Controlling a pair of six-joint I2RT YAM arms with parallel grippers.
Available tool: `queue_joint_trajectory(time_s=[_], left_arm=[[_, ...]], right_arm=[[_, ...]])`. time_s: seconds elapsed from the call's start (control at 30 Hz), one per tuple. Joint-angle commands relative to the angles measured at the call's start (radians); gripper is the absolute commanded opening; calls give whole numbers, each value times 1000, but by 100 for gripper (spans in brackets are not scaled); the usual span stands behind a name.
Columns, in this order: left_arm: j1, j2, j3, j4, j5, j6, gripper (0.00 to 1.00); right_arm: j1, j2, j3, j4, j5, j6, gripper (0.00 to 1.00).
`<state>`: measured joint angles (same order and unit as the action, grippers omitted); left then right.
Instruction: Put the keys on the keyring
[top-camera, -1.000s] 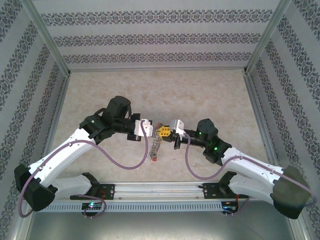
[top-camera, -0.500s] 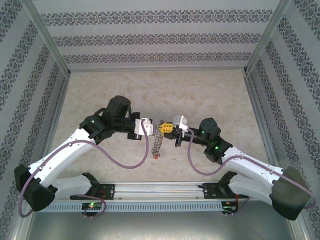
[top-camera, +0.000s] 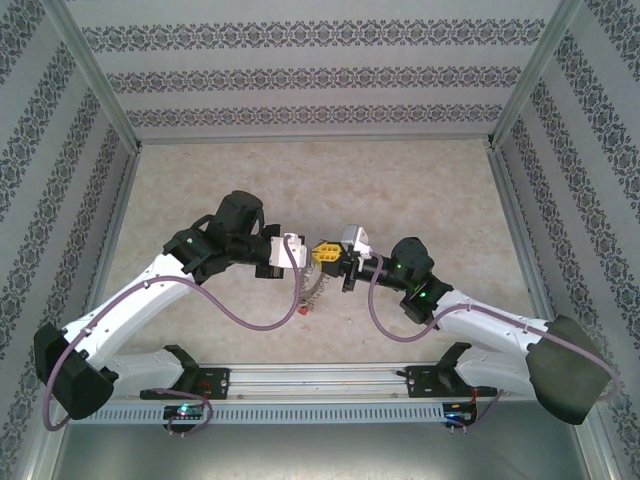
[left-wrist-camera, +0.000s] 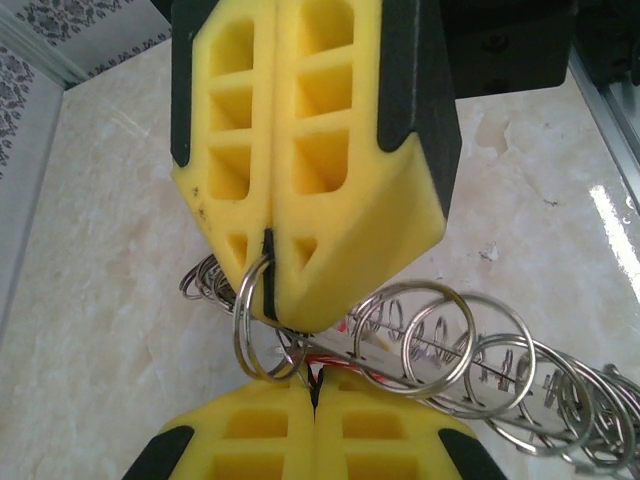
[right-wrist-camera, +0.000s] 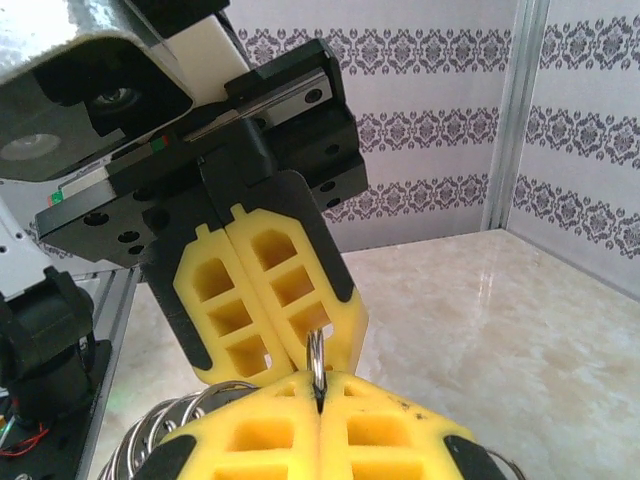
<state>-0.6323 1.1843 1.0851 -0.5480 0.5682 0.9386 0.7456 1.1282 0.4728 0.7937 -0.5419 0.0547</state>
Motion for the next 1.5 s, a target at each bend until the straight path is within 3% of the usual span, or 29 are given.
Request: queue_joint_trajectory(time_s=[0.0,0.17,0.3,0.47,0.53,0.63,1.03,1.47], left_arm=[[-17,13,10,-20,121,-6,0],[-17,2,7,-10,120,-25,0],[-8,-42,-1,-20,88,-76,22],[0,-114,-17,-43,48,-96,31],[7,-136,-30,-46,17,-85,31],[19,-143,-7,-64,-9,-102,21],[19,-80,49,-22,54,-168,30],[19,-57,54,-7,133,-190,27]], right_arm=[[27,24,31,165,58,28,0],[40,69,30,203,88,31,0],[38,64,27,193,96,4,0],[12,44,26,180,39,-9,0],[-2,38,23,180,3,-16,0],[-21,31,22,179,-37,-17,0],[-35,-5,11,147,-116,-29,0],[-35,-30,10,95,-168,-53,0]])
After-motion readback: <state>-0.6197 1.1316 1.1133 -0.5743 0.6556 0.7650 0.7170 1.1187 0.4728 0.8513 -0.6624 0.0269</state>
